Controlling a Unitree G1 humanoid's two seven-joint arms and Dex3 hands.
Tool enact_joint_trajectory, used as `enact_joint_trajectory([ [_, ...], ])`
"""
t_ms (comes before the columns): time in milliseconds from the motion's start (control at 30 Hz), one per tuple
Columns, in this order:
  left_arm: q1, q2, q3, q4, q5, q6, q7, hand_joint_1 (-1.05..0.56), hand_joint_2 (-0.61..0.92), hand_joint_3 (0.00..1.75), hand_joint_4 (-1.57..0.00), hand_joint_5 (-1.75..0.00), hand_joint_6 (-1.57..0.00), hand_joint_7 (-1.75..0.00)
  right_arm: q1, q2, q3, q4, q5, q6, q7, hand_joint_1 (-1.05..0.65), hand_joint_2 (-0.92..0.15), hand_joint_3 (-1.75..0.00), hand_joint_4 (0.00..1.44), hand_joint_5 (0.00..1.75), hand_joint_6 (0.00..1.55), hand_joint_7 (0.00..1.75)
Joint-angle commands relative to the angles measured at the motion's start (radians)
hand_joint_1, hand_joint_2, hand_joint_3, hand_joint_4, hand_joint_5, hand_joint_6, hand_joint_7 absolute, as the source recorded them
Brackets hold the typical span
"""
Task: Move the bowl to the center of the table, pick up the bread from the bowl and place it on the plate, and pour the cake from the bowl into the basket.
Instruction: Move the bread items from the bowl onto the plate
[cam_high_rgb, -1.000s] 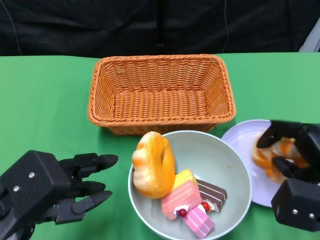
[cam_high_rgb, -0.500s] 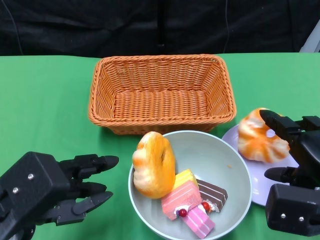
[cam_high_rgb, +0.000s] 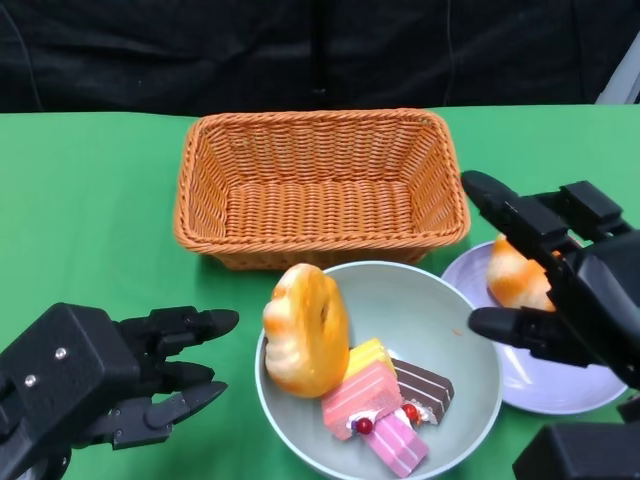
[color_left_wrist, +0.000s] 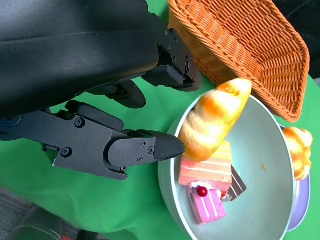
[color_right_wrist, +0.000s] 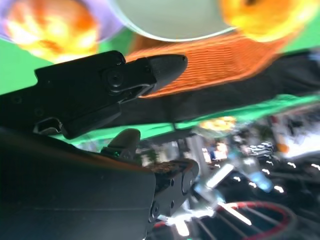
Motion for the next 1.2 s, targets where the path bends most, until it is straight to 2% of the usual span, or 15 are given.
enact_joint_trajectory([
  [33, 0.000, 0.006, -0.004, 0.001, 0.001, -0.002, -0.006, -0.42, 0.92, 0.42, -0.36, -0.46, -0.44, -0.02, 0.011, 0.025, 0.030, -0.063, 0.060, -0.007, 0.062, -0.61, -0.92, -0.11, 0.13, 0.99, 0.22, 0.29],
  [233, -0.009, -0.004, -0.022, -0.002, -0.017, 0.022, -0.017, -0.41, 0.92, 0.43, -0.34, -0.47, -0.43, -0.01, -0.006, 0.078, 0.074, -0.101, 0.071, 0.030, 0.143, -0.59, -0.92, -0.04, 0.11, 0.96, 0.17, 0.36],
  [400, -0.015, -0.044, -0.051, -0.012, -0.049, 0.070, -0.013, -0.40, 0.92, 0.42, -0.32, -0.48, -0.42, 0.00, -0.030, 0.118, 0.115, -0.101, 0.047, 0.065, 0.180, -0.58, -0.92, -0.02, 0.13, 0.94, 0.17, 0.39],
  [667, -0.023, -0.052, -0.091, -0.010, -0.051, 0.086, -0.025, -0.39, 0.92, 0.39, -0.31, -0.52, -0.43, -0.01, -0.073, 0.138, 0.176, -0.041, 0.037, 0.079, 0.220, -0.56, -0.91, -0.01, 0.14, 0.91, 0.18, 0.39],
  [833, -0.023, -0.052, -0.092, -0.012, -0.050, 0.088, -0.026, -0.39, 0.92, 0.38, -0.31, -0.53, -0.43, -0.01, -0.075, 0.140, 0.177, -0.037, 0.037, 0.079, 0.225, -0.57, -0.91, -0.01, 0.15, 0.89, 0.18, 0.38],
  [967, -0.025, -0.047, -0.101, -0.014, -0.055, 0.101, -0.037, -0.41, 0.92, 0.40, -0.30, -0.55, -0.45, -0.02, -0.143, 0.194, 0.255, 0.126, 0.010, 0.098, 0.224, -0.64, -0.91, 0.00, 0.09, 0.86, 0.16, 0.34],
  [1200, -0.026, -0.058, -0.109, 0.001, -0.063, 0.072, -0.043, -0.48, 0.92, 0.39, -0.27, -0.60, -0.44, -0.01, -0.198, 0.221, 0.301, 0.268, -0.012, 0.095, 0.189, -0.70, -0.92, -0.03, 0.02, 0.81, 0.13, 0.29],
])
